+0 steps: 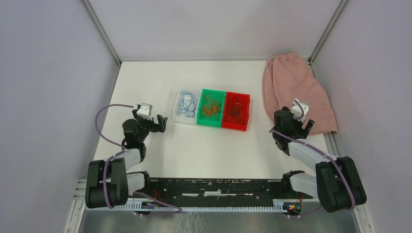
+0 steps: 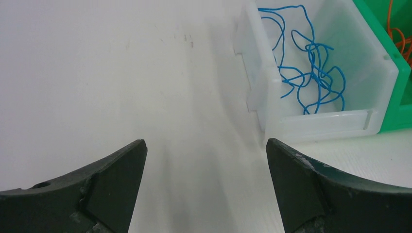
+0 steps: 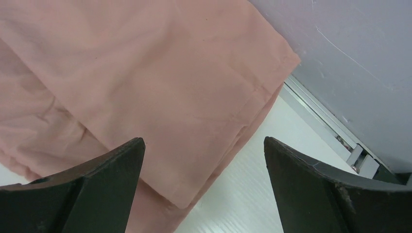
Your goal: Untangle the cables
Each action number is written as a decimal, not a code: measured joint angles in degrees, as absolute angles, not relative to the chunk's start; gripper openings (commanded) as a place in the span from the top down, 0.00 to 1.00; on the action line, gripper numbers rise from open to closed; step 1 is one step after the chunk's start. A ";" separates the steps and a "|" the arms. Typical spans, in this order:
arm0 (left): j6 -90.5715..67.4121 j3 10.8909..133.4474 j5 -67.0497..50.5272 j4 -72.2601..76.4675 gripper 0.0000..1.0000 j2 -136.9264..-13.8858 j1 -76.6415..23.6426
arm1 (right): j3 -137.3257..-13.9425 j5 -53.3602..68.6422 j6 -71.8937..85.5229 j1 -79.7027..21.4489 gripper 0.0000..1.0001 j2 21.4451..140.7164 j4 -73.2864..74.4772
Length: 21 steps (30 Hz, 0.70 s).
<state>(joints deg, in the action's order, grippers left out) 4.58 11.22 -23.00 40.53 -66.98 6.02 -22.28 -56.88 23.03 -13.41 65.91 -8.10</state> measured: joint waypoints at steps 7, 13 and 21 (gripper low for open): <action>2.83 8.47 -20.49 54.17 0.01 -73.38 6.04 | -19.22 -54.43 18.81 -9.43 0.00 73.63 -26.22; 0.95 8.16 -17.61 65.39 0.01 -81.25 6.04 | -19.64 -48.16 14.92 -7.97 0.01 80.99 -35.14; -0.80 8.67 -15.05 70.43 0.01 -87.70 5.98 | -18.79 -32.75 6.81 -8.08 0.01 86.43 -49.50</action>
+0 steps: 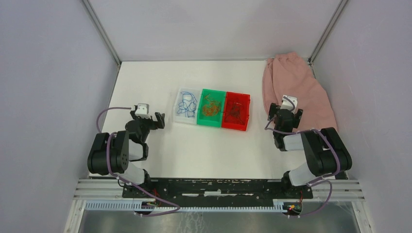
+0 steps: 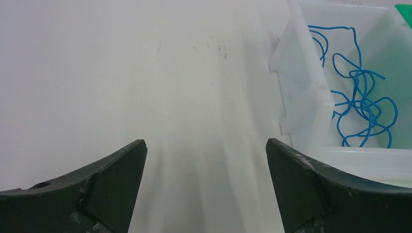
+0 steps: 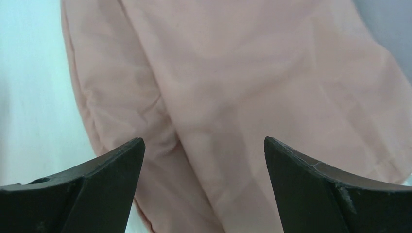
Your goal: Untangle the cables
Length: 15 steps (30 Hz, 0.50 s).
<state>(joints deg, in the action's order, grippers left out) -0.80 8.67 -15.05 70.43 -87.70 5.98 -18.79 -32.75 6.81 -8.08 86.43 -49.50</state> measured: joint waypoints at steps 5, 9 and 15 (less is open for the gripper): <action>-0.82 10.98 -12.25 68.66 0.01 -87.70 3.99 | -18.74 -28.67 5.50 -7.60 0.01 87.79 -49.47; -0.82 11.68 -10.70 67.81 0.01 -87.68 2.48 | -18.74 -27.62 5.04 -7.38 0.01 87.72 -49.43; -0.82 11.68 -9.69 67.37 0.01 -87.68 2.48 | -18.74 -26.96 4.67 -7.38 0.01 87.72 -49.47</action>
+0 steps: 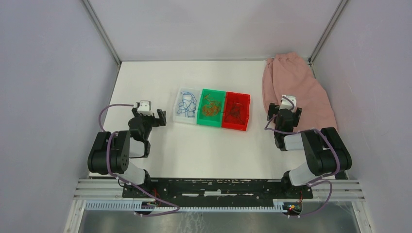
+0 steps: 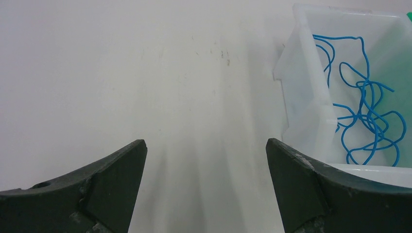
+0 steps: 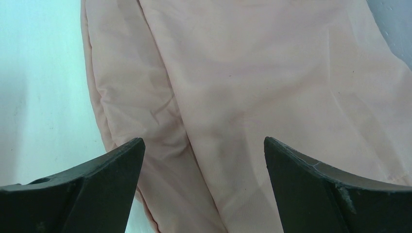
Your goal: Untangle the cables
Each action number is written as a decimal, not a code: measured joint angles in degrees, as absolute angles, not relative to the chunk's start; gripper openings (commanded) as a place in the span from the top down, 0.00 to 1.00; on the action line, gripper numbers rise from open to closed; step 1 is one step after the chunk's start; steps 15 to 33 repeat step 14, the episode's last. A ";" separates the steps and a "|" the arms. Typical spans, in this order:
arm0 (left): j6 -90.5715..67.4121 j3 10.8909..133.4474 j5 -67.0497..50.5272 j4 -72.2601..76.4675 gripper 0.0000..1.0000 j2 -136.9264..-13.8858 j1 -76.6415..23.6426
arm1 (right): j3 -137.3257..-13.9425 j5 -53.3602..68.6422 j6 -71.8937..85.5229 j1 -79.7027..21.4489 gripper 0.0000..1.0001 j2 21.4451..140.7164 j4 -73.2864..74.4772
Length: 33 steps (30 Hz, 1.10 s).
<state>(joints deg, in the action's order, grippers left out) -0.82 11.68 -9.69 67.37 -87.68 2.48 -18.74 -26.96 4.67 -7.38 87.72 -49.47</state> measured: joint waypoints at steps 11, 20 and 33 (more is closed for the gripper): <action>-0.82 11.68 -9.15 67.35 0.01 -87.68 2.48 | -18.74 -26.89 4.60 -7.38 0.01 87.72 -49.50; -0.82 11.68 -9.13 67.35 0.01 -87.68 2.48 | -18.74 -26.55 4.62 -7.35 0.01 87.72 -49.47; -0.82 11.68 -9.13 67.35 0.01 -87.68 2.48 | -18.74 -26.55 4.62 -7.35 0.01 87.72 -49.47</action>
